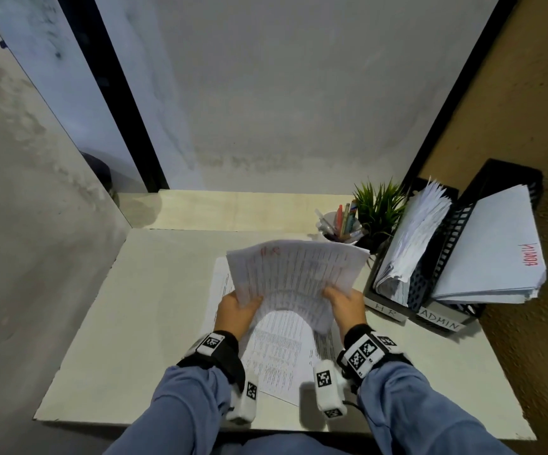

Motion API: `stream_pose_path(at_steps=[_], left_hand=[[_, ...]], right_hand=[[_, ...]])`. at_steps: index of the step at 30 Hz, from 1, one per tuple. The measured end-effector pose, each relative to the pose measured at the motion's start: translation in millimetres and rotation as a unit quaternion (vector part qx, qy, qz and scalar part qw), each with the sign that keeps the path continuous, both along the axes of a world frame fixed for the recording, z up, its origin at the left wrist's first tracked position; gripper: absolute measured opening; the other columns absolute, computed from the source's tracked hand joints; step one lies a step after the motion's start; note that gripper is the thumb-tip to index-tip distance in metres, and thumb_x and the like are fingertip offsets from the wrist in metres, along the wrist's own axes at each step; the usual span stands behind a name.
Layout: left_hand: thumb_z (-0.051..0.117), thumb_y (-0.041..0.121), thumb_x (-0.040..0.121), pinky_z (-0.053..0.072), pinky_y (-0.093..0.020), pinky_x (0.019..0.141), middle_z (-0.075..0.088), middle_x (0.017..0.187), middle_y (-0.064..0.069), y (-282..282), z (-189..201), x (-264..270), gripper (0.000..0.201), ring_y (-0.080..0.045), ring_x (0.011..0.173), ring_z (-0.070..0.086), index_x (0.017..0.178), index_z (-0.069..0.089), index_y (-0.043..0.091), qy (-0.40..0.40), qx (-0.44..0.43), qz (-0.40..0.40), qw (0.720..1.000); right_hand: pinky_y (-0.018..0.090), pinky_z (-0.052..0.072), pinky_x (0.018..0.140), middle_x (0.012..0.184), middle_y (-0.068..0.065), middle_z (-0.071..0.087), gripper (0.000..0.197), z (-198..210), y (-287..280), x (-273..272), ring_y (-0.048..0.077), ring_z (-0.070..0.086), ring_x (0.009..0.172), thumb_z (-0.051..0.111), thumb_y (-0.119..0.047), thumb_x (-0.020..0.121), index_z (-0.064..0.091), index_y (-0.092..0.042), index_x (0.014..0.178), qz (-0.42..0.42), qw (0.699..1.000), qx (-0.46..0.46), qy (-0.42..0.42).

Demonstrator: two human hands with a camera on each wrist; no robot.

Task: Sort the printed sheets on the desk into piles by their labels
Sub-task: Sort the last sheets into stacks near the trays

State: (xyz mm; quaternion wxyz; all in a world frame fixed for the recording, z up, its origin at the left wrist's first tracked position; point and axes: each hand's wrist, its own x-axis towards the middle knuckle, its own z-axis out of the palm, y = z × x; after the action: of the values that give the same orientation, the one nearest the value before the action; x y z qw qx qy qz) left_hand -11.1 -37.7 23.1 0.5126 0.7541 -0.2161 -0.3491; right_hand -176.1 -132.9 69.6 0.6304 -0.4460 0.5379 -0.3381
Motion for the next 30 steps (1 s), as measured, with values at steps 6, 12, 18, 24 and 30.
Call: stream_pose_path(at_steps=[6,12,18,24,30], left_hand=[[0.06,0.016,0.09,0.057,-0.035,0.079,0.072,0.095,0.003,-8.1,38.4,1.6,0.014,-0.017,0.091,0.068,0.101,0.067,0.02,-0.056,-0.102,0.005,0.993],[0.058,0.024,0.088,0.038,-0.026,0.051,0.052,0.056,-0.005,-55.4,130.2,5.2,0.023,-0.014,0.051,0.045,0.068,0.057,0.013,-0.22,-0.132,-0.106,0.961],[0.051,0.014,0.086,0.036,-0.028,0.046,0.047,0.053,-0.004,-108.1,181.9,-20.2,0.028,-0.017,0.046,0.043,0.059,0.048,0.01,-0.338,-0.073,-0.199,0.917],[0.045,0.009,0.085,0.044,-0.033,0.055,0.057,0.065,-0.013,-154.7,195.7,-52.3,0.019,-0.029,0.062,0.058,0.067,0.051,0.004,-0.394,-0.035,-0.264,0.879],[0.046,0.008,0.085,0.034,-0.031,0.063,0.05,0.072,-0.01,-190.1,198.0,-89.7,0.016,-0.033,0.074,0.053,0.07,0.048,0.011,-0.446,-0.008,-0.299,0.844]], right_hand=[[0.017,0.046,0.055,0.072,0.009,0.054,0.01,34.5,-22.6,-10.3,0.001,0.052,0.055,0.052,0.005,0.086,0.06,0.003,0.08,0.055,0.987,-0.141,0.049],[0.038,0.036,0.097,0.128,0.01,0.046,0.06,58.0,-93.8,-41.6,0.026,0.04,0.119,0.065,-0.044,0.081,0.048,-0.012,0.129,-0.082,0.877,-0.294,0.371],[0.029,0.044,0.061,0.096,0.017,0.06,0.056,46.8,-131.5,-67.9,0.03,0.059,0.082,0.073,-0.037,0.074,0.055,0.0,0.112,-0.121,0.975,0.092,0.162],[0.023,0.03,0.049,0.063,0.014,0.045,0.011,38.1,-138.1,-77.9,0.021,0.039,0.049,0.053,-0.003,0.079,0.044,-0.001,0.073,-0.108,0.976,0.005,0.19],[0.027,0.036,0.057,0.059,0.006,0.042,0.023,52.3,-149.1,-96.3,0.023,0.045,0.059,0.045,0.0,0.08,0.038,-0.011,0.06,-0.061,0.963,-0.097,0.244]])
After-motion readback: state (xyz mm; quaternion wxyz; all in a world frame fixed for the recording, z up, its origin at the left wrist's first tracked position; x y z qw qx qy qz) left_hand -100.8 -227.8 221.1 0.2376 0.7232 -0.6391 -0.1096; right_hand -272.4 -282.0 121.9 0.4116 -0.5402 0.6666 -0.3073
